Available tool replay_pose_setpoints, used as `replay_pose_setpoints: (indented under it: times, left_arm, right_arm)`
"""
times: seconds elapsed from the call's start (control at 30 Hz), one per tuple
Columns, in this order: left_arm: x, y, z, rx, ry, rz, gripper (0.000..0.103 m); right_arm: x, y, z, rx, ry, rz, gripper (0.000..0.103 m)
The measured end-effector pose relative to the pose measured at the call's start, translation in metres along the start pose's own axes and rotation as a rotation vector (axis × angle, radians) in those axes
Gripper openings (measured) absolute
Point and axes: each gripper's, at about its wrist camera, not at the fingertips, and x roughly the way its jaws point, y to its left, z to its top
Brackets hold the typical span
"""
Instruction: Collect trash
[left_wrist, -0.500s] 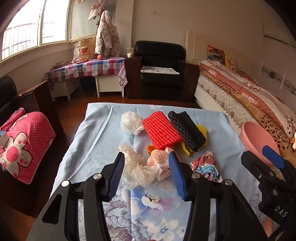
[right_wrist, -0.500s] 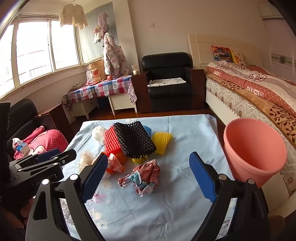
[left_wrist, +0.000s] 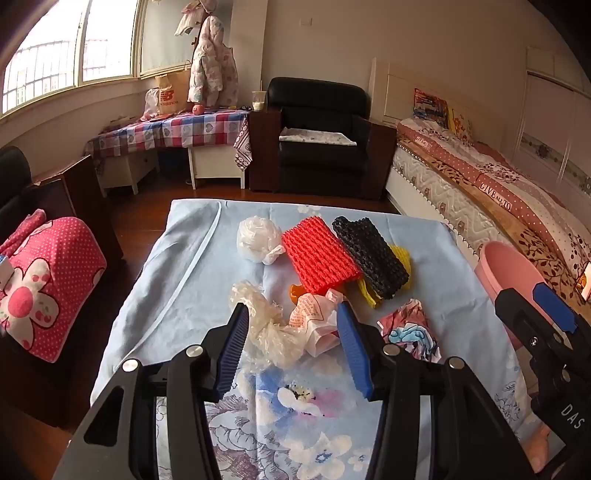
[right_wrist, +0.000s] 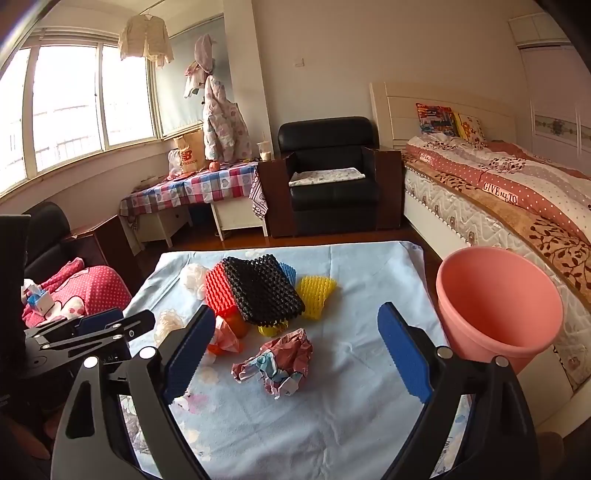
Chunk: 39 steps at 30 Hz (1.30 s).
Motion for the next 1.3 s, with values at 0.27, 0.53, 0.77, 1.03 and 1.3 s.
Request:
replay_pose_setpoints:
  times: [0.27,0.53,0.77,1.03,1.3]
  left_arm:
    - [0.008,-0.002,-0.001,0.002,0.016,-0.004,0.049]
    - [0.007,0.002,-0.003,-0.011,0.015,-0.001,0.049]
    - [0.009,0.005,-0.004,-0.02,0.03,0.006,0.05]
    - [0.015,0.007,-0.008,-0.023,0.05,0.009,0.05]
    - [0.015,0.008,-0.009,-0.024,0.051,0.009,0.051]
  right_arm:
    - [-0.003,-0.006,-0.001,0.012,-0.006,-0.011,0.09]
    - [-0.003,-0.013,-0.003,0.033,-0.008,-0.011,0.09]
    - [0.001,-0.013,-0.006,0.03,0.005,-0.003,0.09]
    - [0.005,-0.013,-0.01,0.037,0.02,0.0,0.09]
    - [0.007,-0.011,-0.011,0.027,0.023,0.002,0.09]
